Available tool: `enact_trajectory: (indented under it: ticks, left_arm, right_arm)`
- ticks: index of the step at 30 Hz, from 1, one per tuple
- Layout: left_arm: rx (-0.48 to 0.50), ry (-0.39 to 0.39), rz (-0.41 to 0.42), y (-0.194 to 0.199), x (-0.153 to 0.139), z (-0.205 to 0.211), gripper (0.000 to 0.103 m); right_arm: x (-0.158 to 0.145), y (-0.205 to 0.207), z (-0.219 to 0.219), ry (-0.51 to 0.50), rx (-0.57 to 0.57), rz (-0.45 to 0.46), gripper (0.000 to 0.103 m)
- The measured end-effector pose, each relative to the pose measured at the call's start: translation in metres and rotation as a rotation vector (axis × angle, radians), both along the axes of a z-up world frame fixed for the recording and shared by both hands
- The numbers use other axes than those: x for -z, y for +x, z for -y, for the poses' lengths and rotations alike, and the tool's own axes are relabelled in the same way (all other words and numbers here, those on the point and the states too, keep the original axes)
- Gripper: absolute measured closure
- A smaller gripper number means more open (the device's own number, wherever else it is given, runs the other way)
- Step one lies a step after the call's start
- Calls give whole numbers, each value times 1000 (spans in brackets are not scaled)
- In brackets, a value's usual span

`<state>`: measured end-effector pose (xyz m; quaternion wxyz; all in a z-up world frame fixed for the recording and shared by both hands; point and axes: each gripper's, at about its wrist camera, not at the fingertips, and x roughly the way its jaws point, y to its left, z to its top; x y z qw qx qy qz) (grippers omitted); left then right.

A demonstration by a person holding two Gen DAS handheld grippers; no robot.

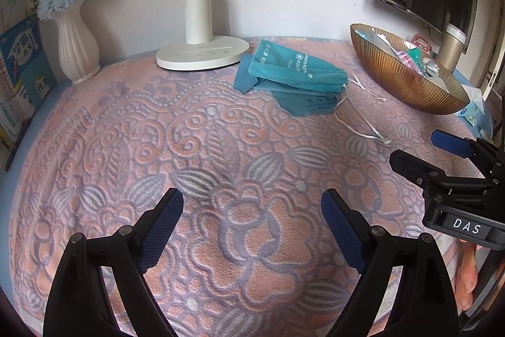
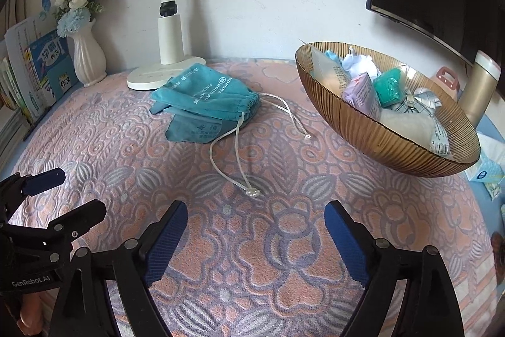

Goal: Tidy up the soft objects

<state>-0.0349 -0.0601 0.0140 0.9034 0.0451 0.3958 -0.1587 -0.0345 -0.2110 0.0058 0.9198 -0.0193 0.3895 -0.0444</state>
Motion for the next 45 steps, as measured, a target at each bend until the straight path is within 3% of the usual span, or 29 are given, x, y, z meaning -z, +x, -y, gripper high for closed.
enact_trajectory:
  ticks: [45]
  left_arm:
    - [-7,-1,-23,3,2,-1,14]
  right_arm:
    - [5,1,-8,-34,-18,-21,11]
